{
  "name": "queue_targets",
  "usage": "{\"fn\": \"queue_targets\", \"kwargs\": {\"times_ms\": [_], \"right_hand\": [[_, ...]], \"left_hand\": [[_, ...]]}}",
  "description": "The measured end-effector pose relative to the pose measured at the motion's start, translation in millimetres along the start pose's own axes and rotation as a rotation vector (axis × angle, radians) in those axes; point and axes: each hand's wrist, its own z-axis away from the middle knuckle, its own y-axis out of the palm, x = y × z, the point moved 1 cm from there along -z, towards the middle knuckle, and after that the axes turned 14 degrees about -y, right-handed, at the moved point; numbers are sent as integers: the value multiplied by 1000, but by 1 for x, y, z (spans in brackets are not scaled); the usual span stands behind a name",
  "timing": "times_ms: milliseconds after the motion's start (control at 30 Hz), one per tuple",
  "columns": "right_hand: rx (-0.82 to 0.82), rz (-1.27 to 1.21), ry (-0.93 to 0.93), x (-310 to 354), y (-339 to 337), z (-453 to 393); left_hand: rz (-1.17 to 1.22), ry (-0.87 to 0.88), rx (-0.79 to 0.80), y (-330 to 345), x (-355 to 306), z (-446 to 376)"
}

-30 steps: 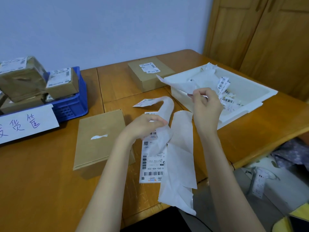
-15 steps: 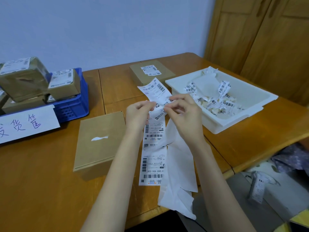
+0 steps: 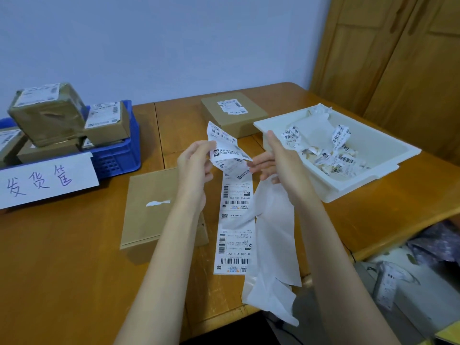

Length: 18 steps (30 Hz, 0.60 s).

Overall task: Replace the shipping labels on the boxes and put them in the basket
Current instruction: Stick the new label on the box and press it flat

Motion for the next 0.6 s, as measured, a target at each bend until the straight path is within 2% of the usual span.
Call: {"fn": "queue_targets", "kwargs": {"times_ms": [67,133,233,333,600], "right_hand": [[80,-82,37,12,10,-2],[60,-94,-32,22,18,-5],[50,11,-170,32,34,-7],[82,96,-215,38,57,-2],[246,358,-149,33,121,24]], "left_hand": [[-5,21,18,-4,0,3],[-9,29,0,-10,-2,6],[-82,96,-131,-29,-5,10],[-207,152,-259,-54,-8,13],[-574,-2,-419,-124,0,14]]}}
